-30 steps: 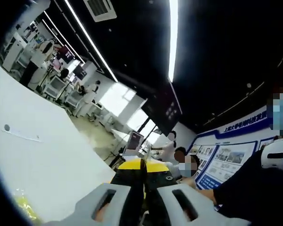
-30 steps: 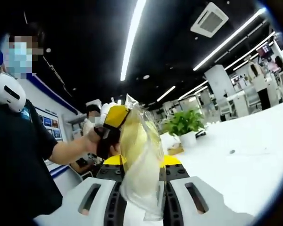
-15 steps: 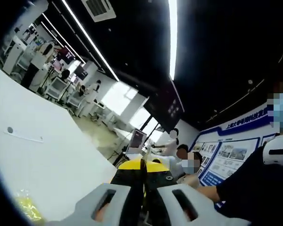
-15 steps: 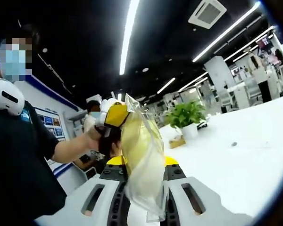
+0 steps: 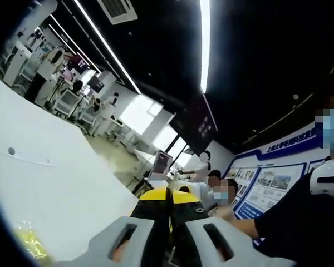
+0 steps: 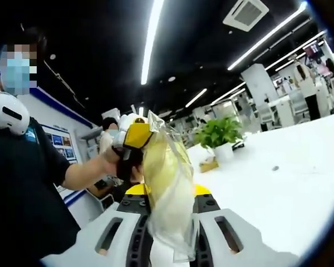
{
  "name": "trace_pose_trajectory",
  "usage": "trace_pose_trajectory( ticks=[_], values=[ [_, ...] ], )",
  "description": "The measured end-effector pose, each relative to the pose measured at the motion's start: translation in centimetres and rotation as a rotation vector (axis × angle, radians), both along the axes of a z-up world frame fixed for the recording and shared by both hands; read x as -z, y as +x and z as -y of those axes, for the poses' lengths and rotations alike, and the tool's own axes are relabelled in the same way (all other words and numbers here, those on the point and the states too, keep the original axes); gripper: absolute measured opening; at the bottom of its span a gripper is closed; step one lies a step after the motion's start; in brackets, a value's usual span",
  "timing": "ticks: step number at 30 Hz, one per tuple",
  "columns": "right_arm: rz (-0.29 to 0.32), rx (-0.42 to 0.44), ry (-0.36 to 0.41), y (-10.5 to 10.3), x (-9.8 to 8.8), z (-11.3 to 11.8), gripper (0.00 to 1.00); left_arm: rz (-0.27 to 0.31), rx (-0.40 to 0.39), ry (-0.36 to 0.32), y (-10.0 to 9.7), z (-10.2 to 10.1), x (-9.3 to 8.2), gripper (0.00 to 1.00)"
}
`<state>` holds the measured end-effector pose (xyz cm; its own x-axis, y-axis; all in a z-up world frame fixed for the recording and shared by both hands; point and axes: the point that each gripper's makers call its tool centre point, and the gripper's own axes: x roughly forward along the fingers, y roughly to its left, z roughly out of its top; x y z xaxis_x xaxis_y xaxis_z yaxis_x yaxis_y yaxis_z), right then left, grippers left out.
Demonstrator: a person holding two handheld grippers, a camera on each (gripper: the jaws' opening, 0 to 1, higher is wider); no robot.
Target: Compare the silicone blocks by pressing each to a similar depth, holding the contact briefly, and releasing to observe deformation and rebound differences across the visible hardness samples.
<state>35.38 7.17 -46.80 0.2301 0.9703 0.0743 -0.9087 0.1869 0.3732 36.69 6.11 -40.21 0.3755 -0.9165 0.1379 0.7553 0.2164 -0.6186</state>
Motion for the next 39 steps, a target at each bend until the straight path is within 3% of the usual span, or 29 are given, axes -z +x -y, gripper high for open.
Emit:
trace_pose_trajectory(
  ticks=[3, 4, 7, 12, 15, 17, 30, 39],
  values=[
    [-0.021, 0.001, 0.007, -0.1, -0.3, 0.0, 0.15, -0.003, -0.003, -0.013, 0.0, 0.0, -0.3, 0.00],
    [-0.069, -0.041, 0.018, -0.8, -0.4, 0.0, 0.16, -0.009, 0.008, -0.021, -0.3, 0.1, -0.4, 0.00],
    [-0.029, -0.026, 0.003, -0.6, -0.5, 0.0, 0.19, -0.002, 0.011, -0.023, -0.7, 0.4, -0.7, 0.00],
    [-0.048, -0.034, -0.001, -0.8, -0.3, -0.1, 0.24, -0.006, 0.022, -0.033, -1.2, 0.8, -0.7, 0.00],
    [-0.042, -0.026, 0.009, -0.9, -0.4, -0.3, 0.37, -0.006, 0.029, -0.023, -1.5, 1.2, -0.5, 0.00],
    [-0.042, -0.015, 0.014, -0.8, -0.5, -0.3, 0.41, -0.017, 0.030, -0.027, -1.5, 1.3, -0.3, 0.00],
    [-0.061, 0.008, -0.007, -1.2, 0.1, 0.9, 0.43, -0.028, 0.034, -0.046, -1.6, 1.3, -0.4, 0.00],
    [-0.046, 0.042, -0.004, -1.2, 0.1, 1.1, 0.52, -0.026, 0.038, -0.049, -1.7, 1.4, -0.4, 0.00]
  ],
)
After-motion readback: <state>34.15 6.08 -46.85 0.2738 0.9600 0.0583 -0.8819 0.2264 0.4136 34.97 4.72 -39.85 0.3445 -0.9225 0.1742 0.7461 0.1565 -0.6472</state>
